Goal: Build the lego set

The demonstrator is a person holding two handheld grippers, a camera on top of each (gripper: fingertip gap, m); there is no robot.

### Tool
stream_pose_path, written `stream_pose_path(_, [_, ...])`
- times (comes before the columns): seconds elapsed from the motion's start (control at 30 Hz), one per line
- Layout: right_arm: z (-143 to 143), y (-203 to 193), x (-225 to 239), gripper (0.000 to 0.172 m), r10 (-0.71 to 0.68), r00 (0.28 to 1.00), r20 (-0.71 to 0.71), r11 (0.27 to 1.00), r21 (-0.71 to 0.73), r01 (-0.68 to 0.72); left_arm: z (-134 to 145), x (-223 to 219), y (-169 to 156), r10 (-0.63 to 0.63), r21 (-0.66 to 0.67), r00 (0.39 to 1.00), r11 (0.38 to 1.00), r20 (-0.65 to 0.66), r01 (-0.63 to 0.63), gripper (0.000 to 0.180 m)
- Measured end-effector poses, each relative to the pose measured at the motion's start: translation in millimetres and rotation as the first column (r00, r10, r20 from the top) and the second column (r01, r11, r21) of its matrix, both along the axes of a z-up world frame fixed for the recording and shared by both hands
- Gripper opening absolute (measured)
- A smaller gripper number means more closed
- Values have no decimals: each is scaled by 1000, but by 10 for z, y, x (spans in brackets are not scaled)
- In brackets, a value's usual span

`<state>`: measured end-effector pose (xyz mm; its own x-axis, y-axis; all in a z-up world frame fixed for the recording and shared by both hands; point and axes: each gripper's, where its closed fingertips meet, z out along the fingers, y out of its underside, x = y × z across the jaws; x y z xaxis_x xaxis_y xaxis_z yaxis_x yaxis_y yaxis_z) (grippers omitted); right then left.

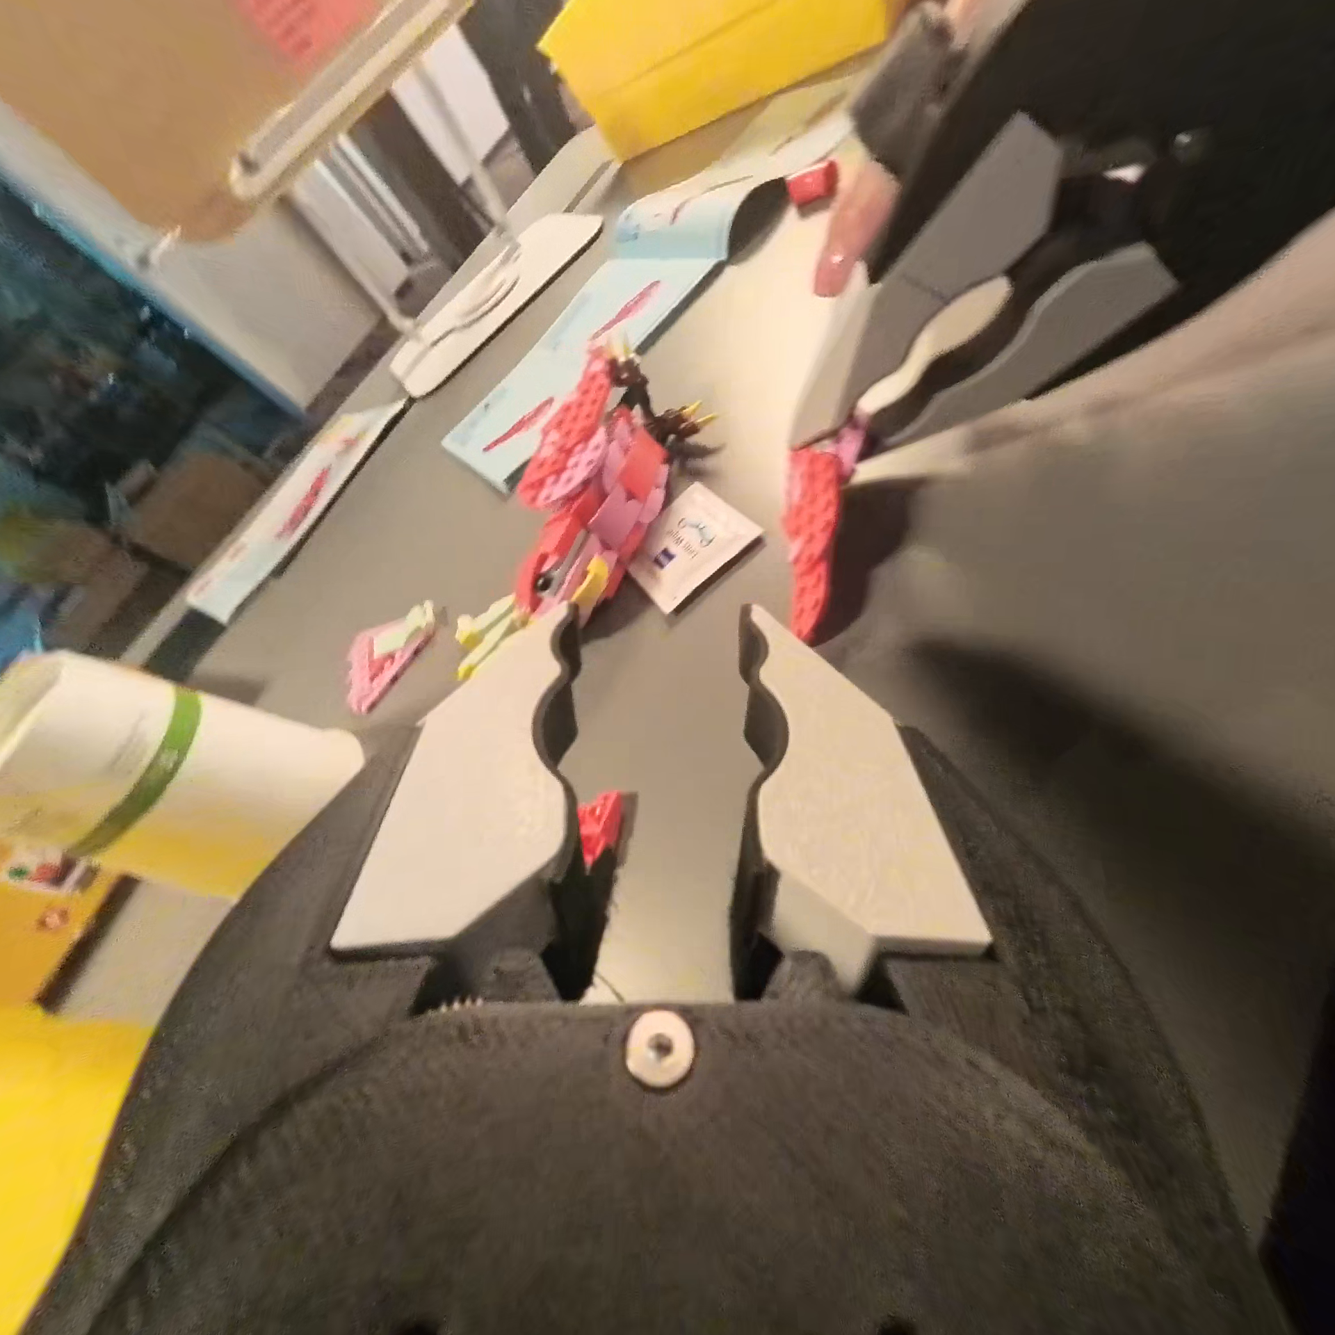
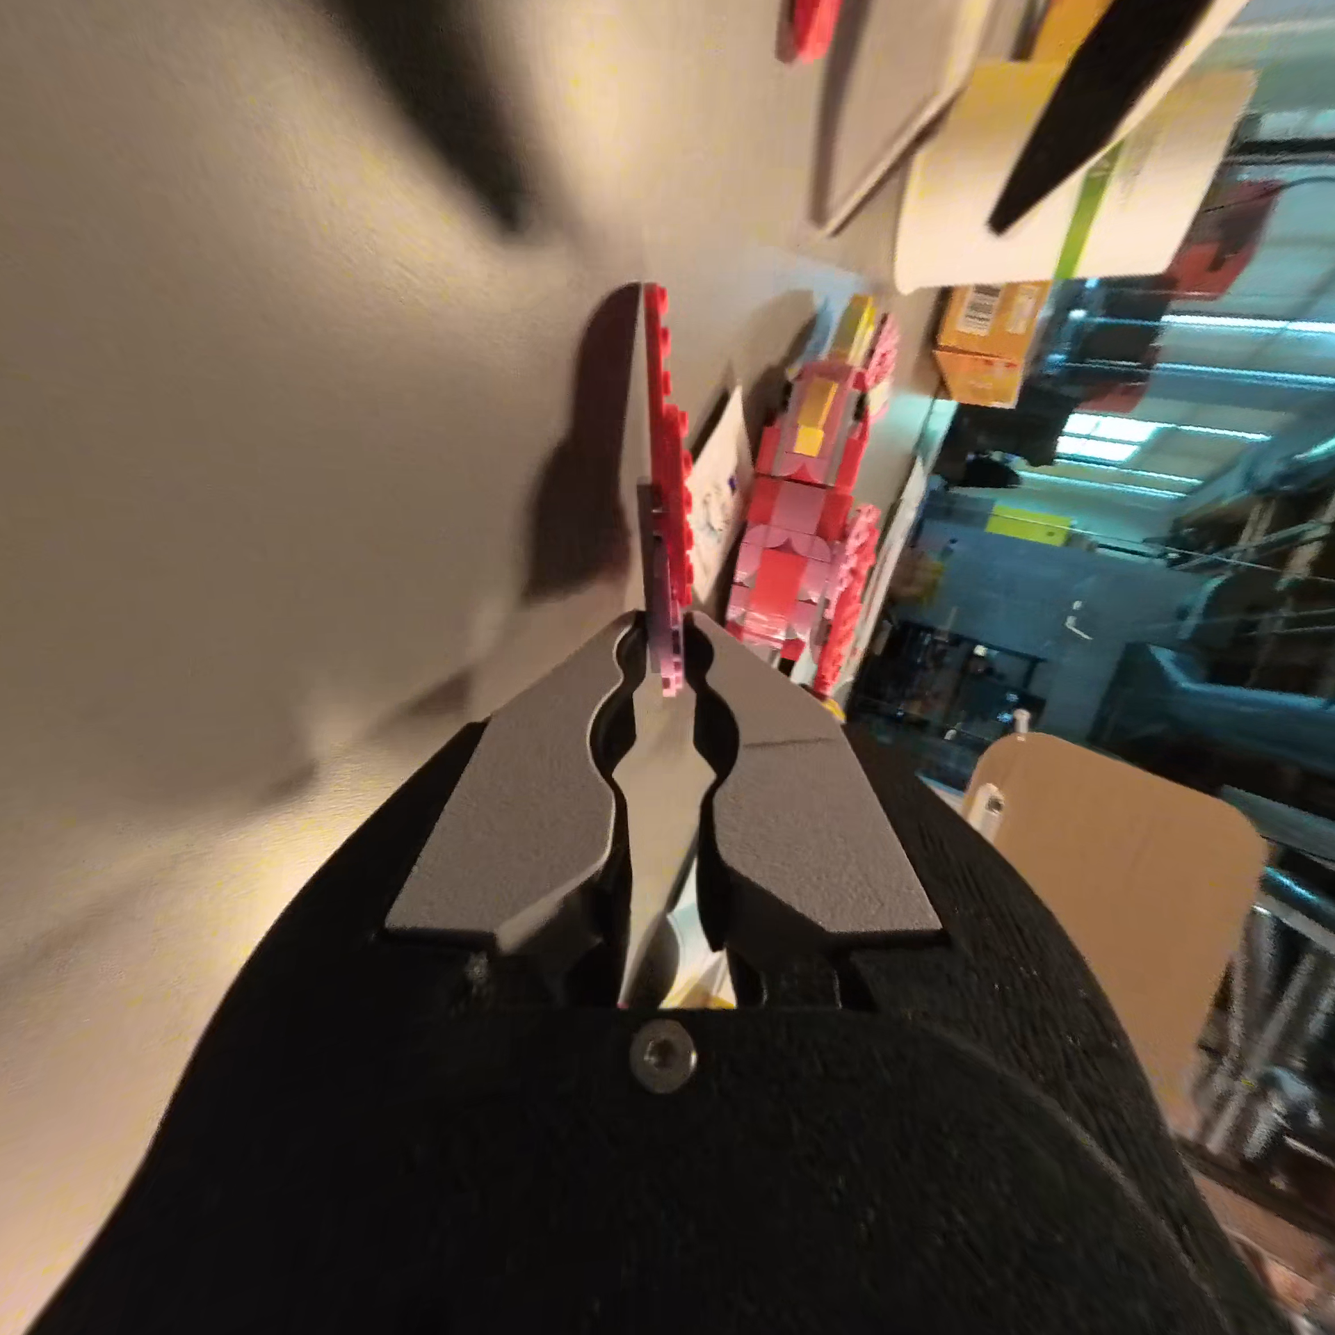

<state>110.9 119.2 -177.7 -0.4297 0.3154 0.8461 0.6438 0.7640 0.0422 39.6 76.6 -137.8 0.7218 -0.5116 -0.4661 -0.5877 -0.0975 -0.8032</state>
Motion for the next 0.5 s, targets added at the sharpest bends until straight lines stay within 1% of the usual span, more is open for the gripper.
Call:
stream_pose_path(0.03, [-25, -33, 13, 13, -7, 1000, 16, 999, -33, 7, 20, -49, -23, 27, -17, 999, 1000, 26, -26, 43])
stream_pose_path(0.1, [-24, -75, 30, 17, -16, 1000, 27, 996, -89, 18, 62, -116, -87, 66, -52, 996, 997, 67, -62, 42])
stream_pose_path(0.13, [-6, -98, 38, 22, -18, 999, 28, 992, -124, 21, 97, -135, -126, 78, -66, 993, 995, 90, -73, 40])
stream_pose_path(0.2, [34, -177, 55, 35, -37, 999, 14, 964, -264, 40, 217, -158, -215, 97, -89, 981, 992, 165, -83, 31])
stream_pose_path(0.23, [62, -233, 63, 43, -54, 999, -3, 930, -364, 49, 296, -172, -261, 108, -94, 973, 991, 203, -90, 28])
stream_pose_path(0.27, [95, -300, 72, 48, -66, 998, -20, 882, -469, 49, 368, -186, -307, 116, -93, 968, 991, 224, -97, 27])
stream_pose_path(0.33, [211, -413, 92, 53, -79, 994, -81, 760, -650, 7, 479, -216, -402, 128, -92, 963, 990, 239, -108, 27])
stream_pose_path(0.37, [302, -403, 99, 54, -101, 986, -136, 710, -704, -24, 542, -226, -459, 127, -94, 959, 990, 254, -106, 27])
stream_pose_path(0.4, [419, -336, 104, 56, -132, 968, -212, 681, -730, -67, 628, -242, -524, 124, -93, 950, 991, 286, -101, 28])
stream_pose_path(0.43, [571, -197, 113, 56, -174, 931, -322, 687, -717, -119, 740, -287, -592, 127, -84, 936, 991, 328, -105, 28])
stream_pose_path(0.47, [757, 13, 150, 56, -220, 863, -455, 736, -658, -160, 866, -366, -665, 138, -72, 918, 990, 371, -120, 28])
stream_pose_path(0.5, [943, 237, 242, 54, -244, 776, -582, 807, -565, -169, 1002, -495, -738, 165, -59, 895, 986, 415, -155, 28])
